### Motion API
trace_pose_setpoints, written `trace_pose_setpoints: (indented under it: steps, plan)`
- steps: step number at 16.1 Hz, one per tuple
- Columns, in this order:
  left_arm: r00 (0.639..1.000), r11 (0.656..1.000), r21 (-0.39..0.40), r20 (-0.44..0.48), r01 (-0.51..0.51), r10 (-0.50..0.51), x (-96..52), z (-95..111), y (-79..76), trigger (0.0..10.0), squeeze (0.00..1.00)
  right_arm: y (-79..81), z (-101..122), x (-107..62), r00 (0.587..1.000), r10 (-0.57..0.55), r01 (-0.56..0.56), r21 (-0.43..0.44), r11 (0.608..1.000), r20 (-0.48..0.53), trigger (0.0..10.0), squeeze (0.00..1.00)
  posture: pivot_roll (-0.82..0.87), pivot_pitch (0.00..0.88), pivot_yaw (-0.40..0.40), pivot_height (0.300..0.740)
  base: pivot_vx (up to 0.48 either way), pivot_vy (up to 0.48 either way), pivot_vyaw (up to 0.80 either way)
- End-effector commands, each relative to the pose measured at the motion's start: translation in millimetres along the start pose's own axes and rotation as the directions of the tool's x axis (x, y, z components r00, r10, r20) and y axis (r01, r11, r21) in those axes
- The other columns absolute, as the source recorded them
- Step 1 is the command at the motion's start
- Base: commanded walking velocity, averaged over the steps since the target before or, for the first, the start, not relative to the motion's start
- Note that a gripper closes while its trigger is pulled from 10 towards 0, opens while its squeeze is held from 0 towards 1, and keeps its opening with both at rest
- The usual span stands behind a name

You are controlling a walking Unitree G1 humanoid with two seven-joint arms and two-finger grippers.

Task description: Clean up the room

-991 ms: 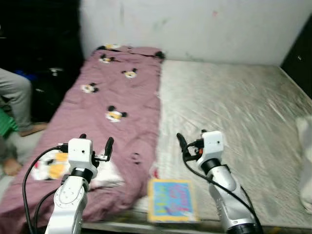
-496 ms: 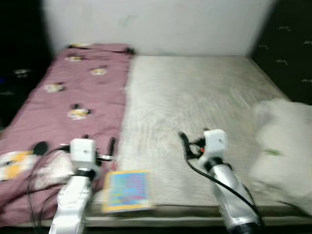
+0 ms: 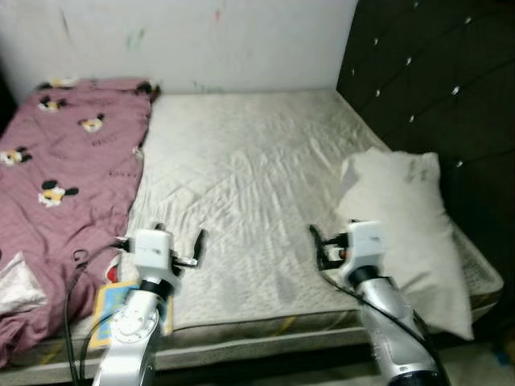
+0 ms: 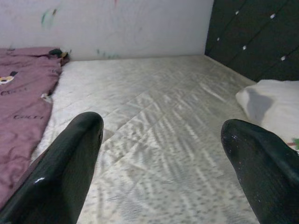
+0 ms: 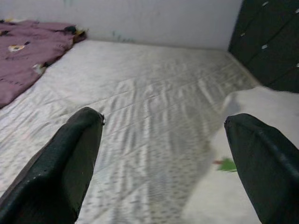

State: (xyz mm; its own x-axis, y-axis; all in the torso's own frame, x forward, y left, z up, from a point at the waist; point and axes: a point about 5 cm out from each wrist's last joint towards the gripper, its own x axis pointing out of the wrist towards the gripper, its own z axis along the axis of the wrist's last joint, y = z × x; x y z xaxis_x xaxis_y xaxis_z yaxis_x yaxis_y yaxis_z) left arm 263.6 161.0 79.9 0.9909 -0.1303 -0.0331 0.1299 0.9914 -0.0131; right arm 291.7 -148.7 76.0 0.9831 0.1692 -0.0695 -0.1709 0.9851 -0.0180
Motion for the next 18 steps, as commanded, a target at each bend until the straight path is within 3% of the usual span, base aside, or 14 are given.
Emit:
trace_pose_setpoints:
  steps: [1, 17, 18]
  plan:
    - [0.999, 1.000, 0.007, 0.012, -0.030, 0.030, -1.2, 2.9, 10.0, 10.0, 0.00, 8.3, 4.2, 3.0, 1.000, 0.024, -0.024, 0.010, 1.000, 0.017, 10.0, 0.00, 0.00, 0.000, -0.015, 0.740, 0.000, 0.000, 0.00]
    - [0.998, 0.998, -0.001, 0.023, -0.060, 0.060, 1.4, -1.0, 9.8, 10.0, 0.00, 12.6, 2.0, 4.6, 0.998, 0.056, -0.056, -0.020, 0.998, 0.032, 10.0, 0.00, 0.01, 0.000, -0.002, 0.740, 0.000, 0.000, 0.00]
    - [0.998, 0.999, -0.002, 0.028, -0.054, 0.054, 7.3, -0.6, 6.0, 10.0, 0.00, 15.7, 3.0, 9.8, 0.998, 0.052, -0.051, -0.015, 0.999, 0.038, 10.0, 0.00, 0.02, 0.000, 0.001, 0.740, 0.000, 0.000, 0.69]
